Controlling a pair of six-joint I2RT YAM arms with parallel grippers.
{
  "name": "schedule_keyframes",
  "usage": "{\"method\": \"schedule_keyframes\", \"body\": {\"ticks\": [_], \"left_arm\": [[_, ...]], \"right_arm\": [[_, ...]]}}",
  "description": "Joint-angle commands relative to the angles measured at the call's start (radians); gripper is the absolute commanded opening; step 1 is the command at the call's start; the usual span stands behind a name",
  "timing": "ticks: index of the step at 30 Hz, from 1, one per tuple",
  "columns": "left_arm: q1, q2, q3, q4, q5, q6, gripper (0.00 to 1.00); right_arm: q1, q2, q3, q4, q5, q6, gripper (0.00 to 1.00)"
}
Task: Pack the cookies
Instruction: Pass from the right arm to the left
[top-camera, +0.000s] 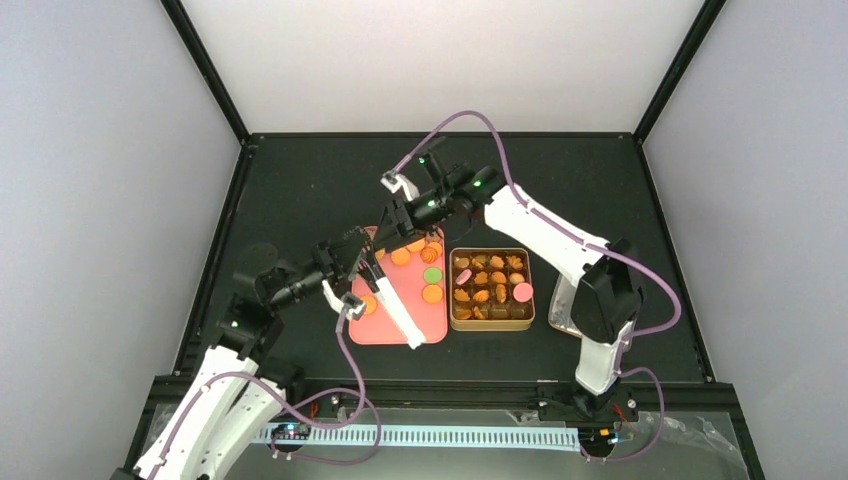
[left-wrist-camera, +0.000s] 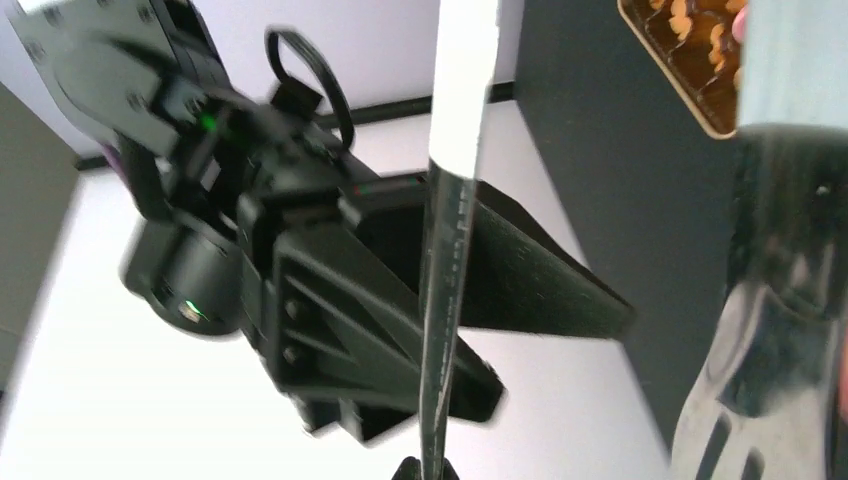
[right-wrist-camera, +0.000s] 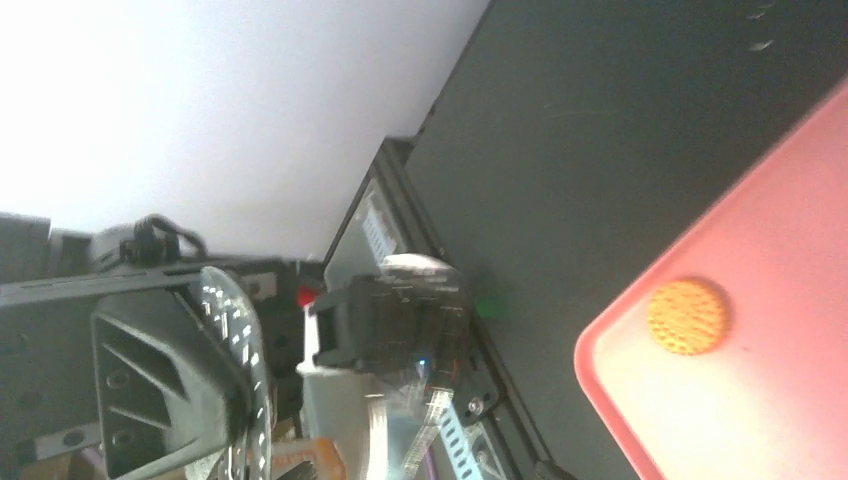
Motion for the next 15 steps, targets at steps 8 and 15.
{"method": "schedule_keyframes", "body": {"ticks": [8, 15], "left_arm": [[0.000, 0.301, 0.396, -0.489, -0.103, -0.805, 0.01], [0.013, 0.452, 0.540, -0.696, 0.120, -1.062, 0.01]], "right_arm": [[-0.126, -0.623, -0.561, 0.488, 0.502, -0.449, 1.00], [-0.129, -0.822, -0.784, 0.600, 0.253, -0.699, 1.00]]}}
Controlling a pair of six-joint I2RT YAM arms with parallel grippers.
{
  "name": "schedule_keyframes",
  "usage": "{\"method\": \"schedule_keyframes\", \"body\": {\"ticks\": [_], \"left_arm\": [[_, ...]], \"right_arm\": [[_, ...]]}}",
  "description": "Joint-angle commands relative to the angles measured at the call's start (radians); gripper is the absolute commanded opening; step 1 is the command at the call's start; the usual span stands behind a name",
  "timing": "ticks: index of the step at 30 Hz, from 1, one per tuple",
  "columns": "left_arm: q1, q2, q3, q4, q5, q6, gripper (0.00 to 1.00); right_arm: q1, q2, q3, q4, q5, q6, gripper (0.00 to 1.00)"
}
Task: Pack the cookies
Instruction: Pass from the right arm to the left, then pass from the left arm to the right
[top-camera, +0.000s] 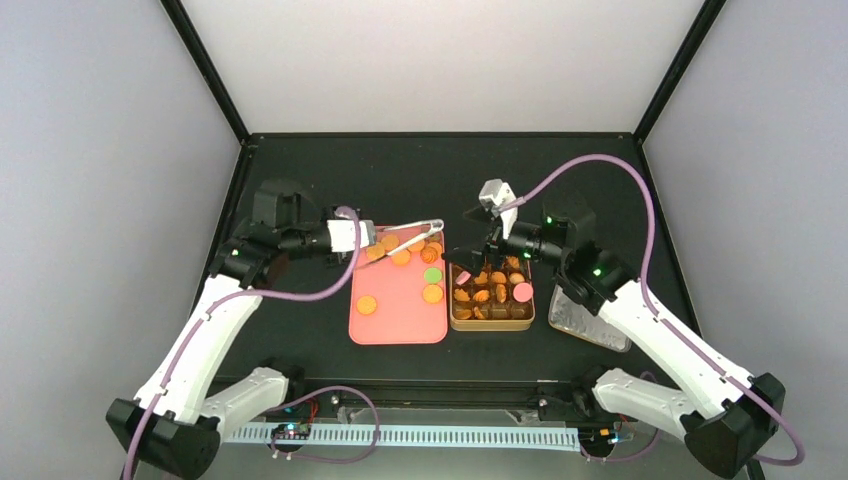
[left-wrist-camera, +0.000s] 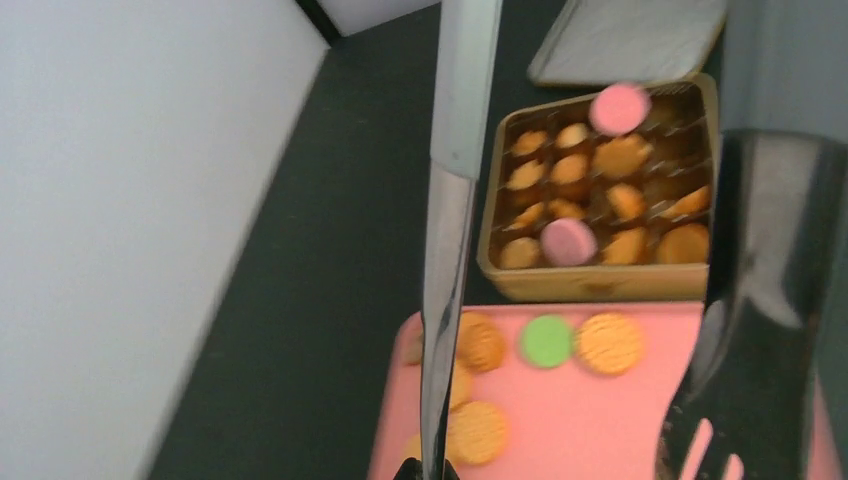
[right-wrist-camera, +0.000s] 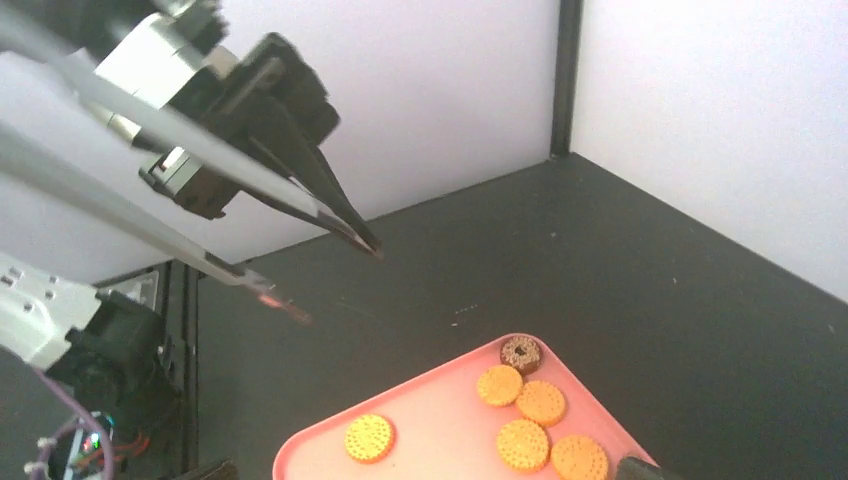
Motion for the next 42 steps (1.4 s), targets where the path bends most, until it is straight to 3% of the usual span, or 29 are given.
{"method": "schedule_keyframes", "body": {"ticks": [1, 4, 9, 22, 25, 29, 35, 42], "left_arm": [[0.005, 0.048, 0.052, -0.173, 0.201, -0.246, 0.02], [0.001, 0.059, 0.062, -0.179, 0.291, -0.267, 0.02], [-0.007, 0.080, 0.089, -0.216, 0.305, -0.309, 0.02], [-0.007, 0.107, 0.112, -0.267, 0.315, -0.278, 0.02], [-0.007, 0.111, 0.119, -0.271, 0.315, -0.278, 0.01], [-0.007, 0.116, 0.127, -0.271, 0.313, -0.278, 0.01], [-0.007, 0.121, 0.131, -0.266, 0.311, -0.286, 0.01], [-0.007, 0.130, 0.125, -0.296, 0.289, -0.256, 0.02]], "right_arm": [[0.004, 0.006, -0.034, 0.132, -0.168, -0.182, 1.00], [0.004, 0.028, -0.013, 0.186, -0.292, -0.143, 1.00], [0.016, 0.125, 0.046, 0.323, -0.452, -0.027, 1.00], [0.096, 0.262, 0.170, 0.366, -0.479, 0.033, 0.95], [0.098, 0.277, 0.172, 0.393, -0.511, 0.062, 0.88], [0.099, 0.304, 0.178, 0.405, -0.541, 0.107, 0.70], [0.099, 0.345, 0.212, 0.363, -0.543, 0.137, 0.57], [0.097, 0.374, 0.294, 0.228, -0.537, 0.075, 0.56]]}}
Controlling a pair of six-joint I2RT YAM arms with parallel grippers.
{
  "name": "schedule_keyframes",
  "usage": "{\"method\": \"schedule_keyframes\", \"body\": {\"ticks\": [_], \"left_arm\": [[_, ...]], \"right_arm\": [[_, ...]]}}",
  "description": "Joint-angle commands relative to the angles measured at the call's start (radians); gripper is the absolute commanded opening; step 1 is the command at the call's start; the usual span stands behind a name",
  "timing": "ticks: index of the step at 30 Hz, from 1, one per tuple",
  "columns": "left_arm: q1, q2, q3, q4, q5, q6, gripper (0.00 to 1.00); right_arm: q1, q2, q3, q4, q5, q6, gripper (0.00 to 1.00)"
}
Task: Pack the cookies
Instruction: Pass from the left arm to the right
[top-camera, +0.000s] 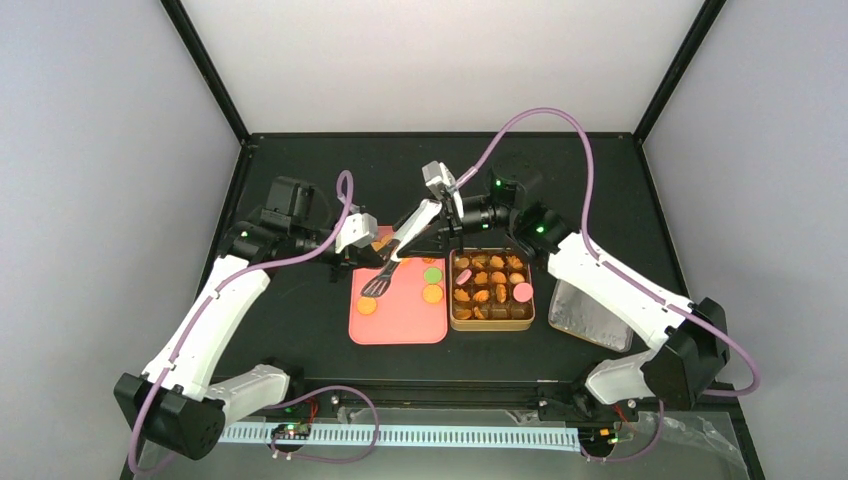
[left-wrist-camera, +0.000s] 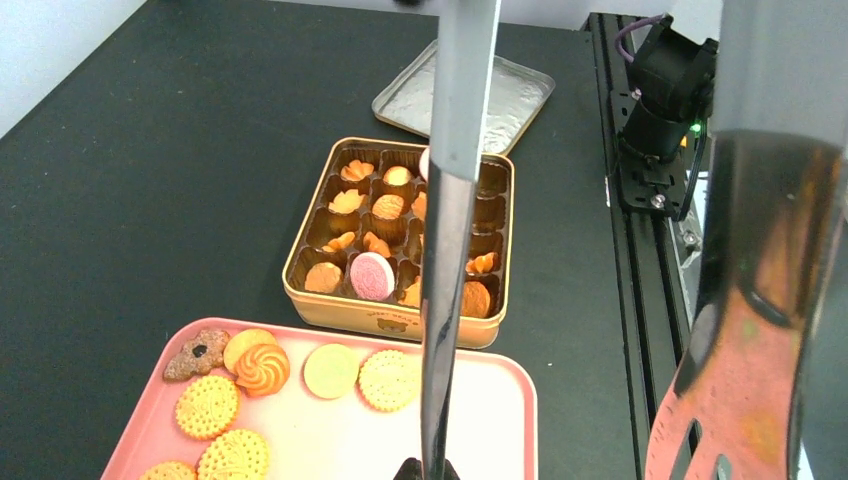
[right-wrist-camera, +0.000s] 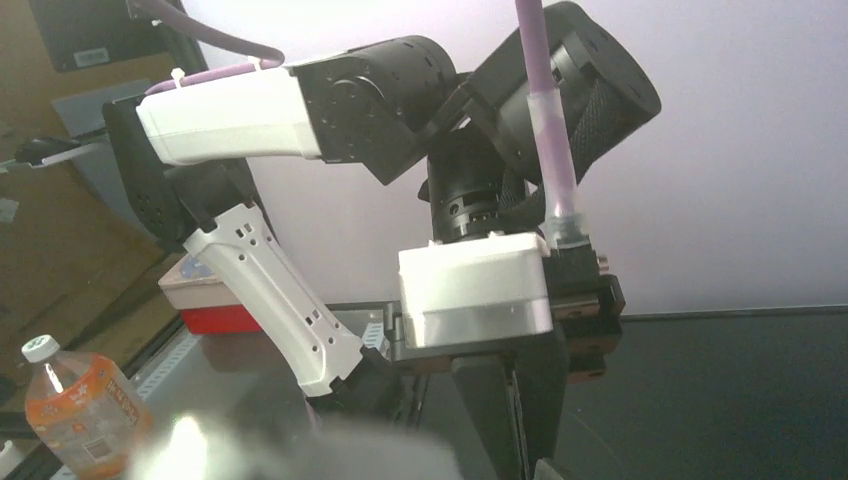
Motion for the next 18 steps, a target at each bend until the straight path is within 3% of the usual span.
{"method": "schedule_keyframes", "body": {"ticks": [1, 13, 18], "left_arm": [[-0.005, 0.010, 0.042, -0.024, 0.018, 0.009, 0.02], [-0.005, 0.010, 0.065, -0.044, -0.021, 0.028, 0.02], [-0.005, 0.010, 0.059, -0.033, -0.035, 0.025, 0.05]], "right_arm": [[0.003, 0.024, 0.065, -0.085, -0.022, -0.042, 0.55], [0.000, 0.070, 0.124, -0.302, -0.033, -0.148, 0.33], [-0.001, 0.063, 0.121, -0.299, -0.003, -0.146, 0.27]]}}
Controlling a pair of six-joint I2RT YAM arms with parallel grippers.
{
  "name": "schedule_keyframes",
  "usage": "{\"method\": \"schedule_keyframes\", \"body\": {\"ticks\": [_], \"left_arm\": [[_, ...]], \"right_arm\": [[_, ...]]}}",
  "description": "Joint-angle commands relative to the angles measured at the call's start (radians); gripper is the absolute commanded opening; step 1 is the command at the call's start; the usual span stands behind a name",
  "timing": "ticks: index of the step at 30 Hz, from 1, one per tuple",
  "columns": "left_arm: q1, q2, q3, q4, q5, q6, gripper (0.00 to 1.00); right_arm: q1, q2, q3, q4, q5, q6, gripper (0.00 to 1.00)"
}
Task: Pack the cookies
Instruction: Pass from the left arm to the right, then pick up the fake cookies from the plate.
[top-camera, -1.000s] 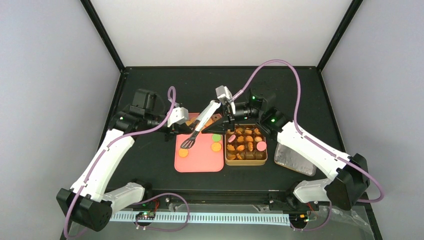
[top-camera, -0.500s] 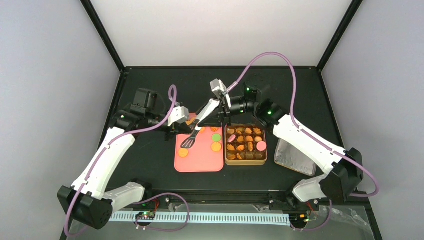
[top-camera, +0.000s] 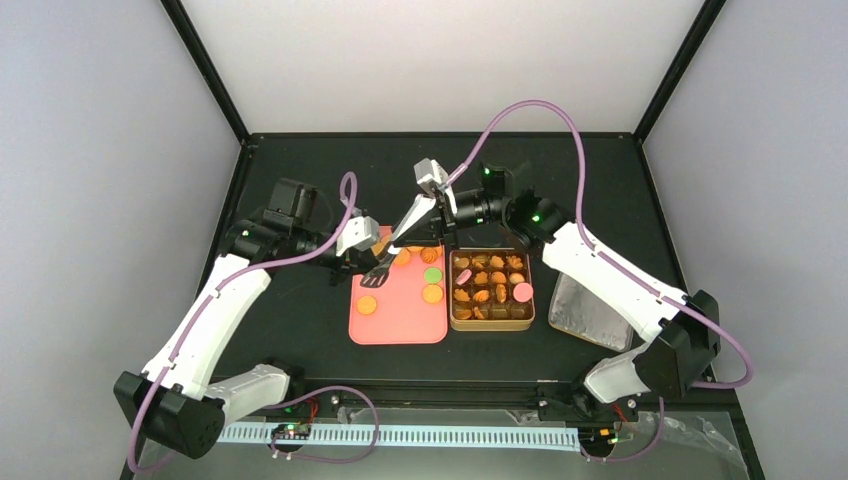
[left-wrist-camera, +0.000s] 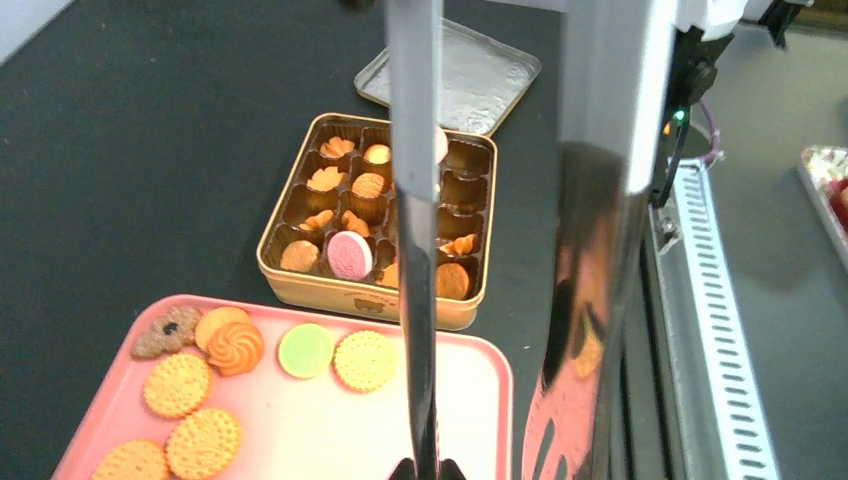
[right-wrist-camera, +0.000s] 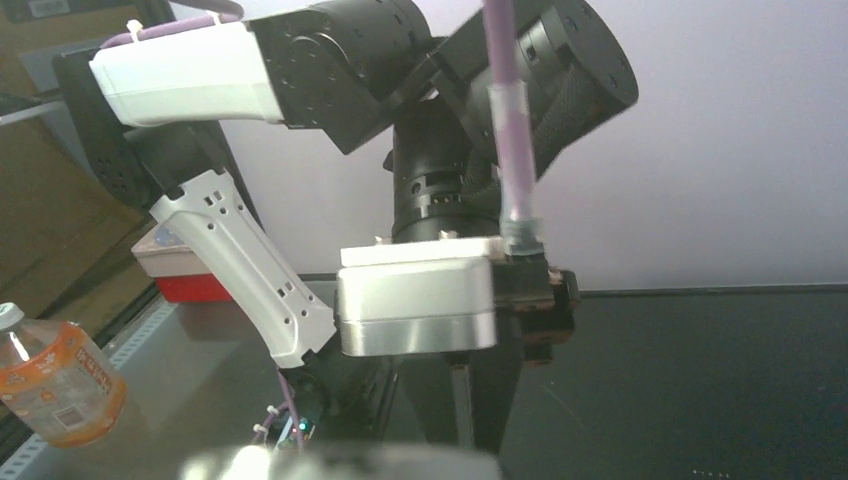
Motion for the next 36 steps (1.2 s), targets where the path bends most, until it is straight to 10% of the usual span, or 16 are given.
{"method": "schedule_keyframes", "body": {"ticks": [1, 6, 15, 36], "left_arm": [[0.000, 0.004, 0.046, 0.040, -0.029, 0.016, 0.13], [0.000, 0.008, 0.031, 0.085, -0.161, -0.016, 0.47], [0.078, 0.157, 0.068, 0.012, -0.295, -0.009, 0.72], [0.406, 0.314, 0.157, 0.028, -0.209, -0.113, 0.82]], "right_arm": [[0.002, -0.003, -0.004, -0.098, 0.013, -0.002, 0.26], [0.002, -0.052, -0.076, -0.074, 0.184, -0.052, 0.24], [-0.013, -0.077, -0.158, -0.043, 0.399, -0.112, 0.23], [-0.017, 0.175, -0.126, 0.059, 0.988, -0.118, 0.24]]}}
